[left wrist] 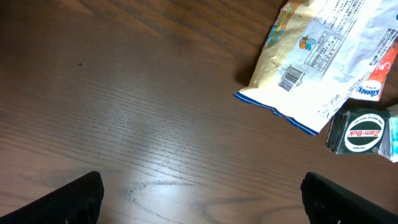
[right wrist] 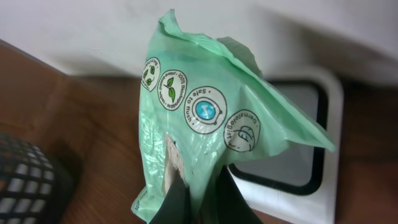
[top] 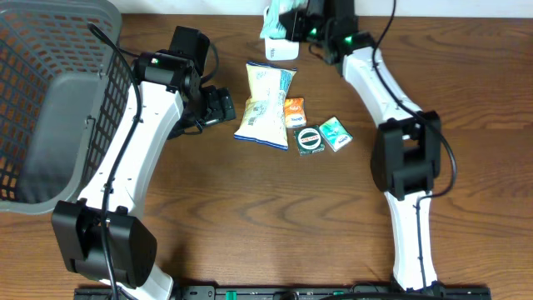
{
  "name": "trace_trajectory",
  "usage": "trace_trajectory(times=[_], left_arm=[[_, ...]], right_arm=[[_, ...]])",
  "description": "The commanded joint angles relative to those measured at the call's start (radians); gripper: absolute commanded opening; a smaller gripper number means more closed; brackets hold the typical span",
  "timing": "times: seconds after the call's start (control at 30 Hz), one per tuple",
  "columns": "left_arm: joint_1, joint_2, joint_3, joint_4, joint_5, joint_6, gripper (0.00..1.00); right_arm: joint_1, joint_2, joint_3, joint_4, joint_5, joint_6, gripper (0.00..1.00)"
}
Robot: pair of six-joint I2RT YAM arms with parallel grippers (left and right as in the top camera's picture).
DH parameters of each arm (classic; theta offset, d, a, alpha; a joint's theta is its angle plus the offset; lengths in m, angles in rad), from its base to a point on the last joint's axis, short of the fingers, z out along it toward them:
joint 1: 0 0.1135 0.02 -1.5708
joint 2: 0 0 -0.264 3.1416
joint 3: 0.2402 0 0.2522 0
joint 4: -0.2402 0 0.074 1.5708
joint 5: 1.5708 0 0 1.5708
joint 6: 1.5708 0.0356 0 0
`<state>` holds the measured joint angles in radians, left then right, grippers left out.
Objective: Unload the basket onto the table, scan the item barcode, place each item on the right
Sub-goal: 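Hold the green pack's barcode in front of the white scanner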
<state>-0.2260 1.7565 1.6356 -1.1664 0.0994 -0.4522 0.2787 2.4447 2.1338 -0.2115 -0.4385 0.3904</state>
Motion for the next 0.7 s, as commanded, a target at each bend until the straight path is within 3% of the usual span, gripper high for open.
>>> trace_trajectory(times=[0.0, 0.47, 0.67], left_arm=[[0.002, 0.004, -0.005, -0.003, -0.002, -0.013, 1.0], [0.002, 0.004, -0.005, -0.003, -0.003, -0.013, 1.0], [0.002, 0.004, -0.005, -0.003, -0.002, -0.013, 1.0]], right_arm=[[-0.004, 0.056, 0.02, 0.014, -0.027, 0.024, 0.01], [-0.012, 0.055, 0.021, 0.023, 0.019, 0.021, 0.01], [-0.04, 0.048, 0.07, 0.063, -0.018, 0.111, 0.01]])
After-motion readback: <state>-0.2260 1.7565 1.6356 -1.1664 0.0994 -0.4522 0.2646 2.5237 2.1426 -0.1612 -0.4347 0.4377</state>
